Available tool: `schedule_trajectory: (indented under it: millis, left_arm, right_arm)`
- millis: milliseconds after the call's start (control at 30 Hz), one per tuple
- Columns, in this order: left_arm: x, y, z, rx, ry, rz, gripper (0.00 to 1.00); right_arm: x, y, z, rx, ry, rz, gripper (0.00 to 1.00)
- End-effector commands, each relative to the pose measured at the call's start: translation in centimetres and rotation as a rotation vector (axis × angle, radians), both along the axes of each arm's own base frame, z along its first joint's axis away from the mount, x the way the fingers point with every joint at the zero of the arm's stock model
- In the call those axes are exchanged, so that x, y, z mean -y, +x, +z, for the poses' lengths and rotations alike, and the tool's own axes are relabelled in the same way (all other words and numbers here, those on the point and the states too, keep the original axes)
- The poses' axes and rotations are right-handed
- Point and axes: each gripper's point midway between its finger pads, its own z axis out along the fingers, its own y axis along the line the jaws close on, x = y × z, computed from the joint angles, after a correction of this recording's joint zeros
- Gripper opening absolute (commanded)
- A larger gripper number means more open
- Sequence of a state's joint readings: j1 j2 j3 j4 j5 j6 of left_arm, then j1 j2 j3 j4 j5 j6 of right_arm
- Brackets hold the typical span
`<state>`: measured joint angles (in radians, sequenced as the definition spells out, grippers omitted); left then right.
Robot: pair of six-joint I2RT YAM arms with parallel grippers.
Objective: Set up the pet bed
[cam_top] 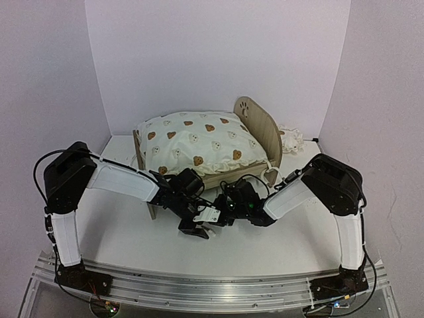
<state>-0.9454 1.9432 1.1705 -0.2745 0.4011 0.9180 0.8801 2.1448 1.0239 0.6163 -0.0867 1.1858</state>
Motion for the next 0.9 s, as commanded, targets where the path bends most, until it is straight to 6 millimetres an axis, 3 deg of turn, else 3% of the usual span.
schedule_trajectory:
  millis: [0, 200, 333, 433, 467, 567, 633, 700, 867]
  left_arm:
    - [0.5, 1.9, -0.7, 0.041, 0.061, 0.007, 0.53]
    - [-1.6, 1.1, -3.8, 0.018, 0.206, -0.067, 0.45]
    - [-2.6, 0.7, -5.2, -0.003, 0.277, -0.093, 0.28]
    - [-3.0, 0.9, -5.8, 0.012, 0.301, -0.089, 0.01]
    - [-3.2, 1.0, -5.8, 0.019, 0.306, -0.078, 0.0]
    - [-3.5, 1.2, -3.6, 0.025, 0.269, -0.036, 0.0]
    - [-4.0, 1.2, -1.0, 0.021, 0.225, -0.01, 0.0]
    - [-5.9, 1.0, 0.8, 0.007, 0.228, 0.018, 0.0]
    - [-12.6, 0.4, 2.8, -0.034, 0.307, 0.108, 0.0]
  right_arm:
    - [-0.8, -0.1, 1.2, 0.042, 0.005, 0.05, 0.0]
    - [-1.0, 0.7, 1.7, 0.082, -0.033, 0.097, 0.0]
    - [-0.6, 0.8, 2.2, 0.109, -0.067, 0.105, 0.0]
    - [-0.4, 0.6, 2.6, 0.121, -0.085, 0.119, 0.0]
    - [-0.3, 0.5, 2.7, 0.124, -0.088, 0.124, 0.0]
    - [0.0, 0.3, 3.2, 0.137, -0.091, 0.131, 0.0]
    - [0.2, 0.3, 4.2, 0.164, -0.098, 0.136, 0.0]
    - [0.1, 0.1, 6.2, 0.23, -0.112, 0.158, 0.0]
    - [-0.6, -0.4, 11.2, 0.387, -0.153, 0.246, 0.0]
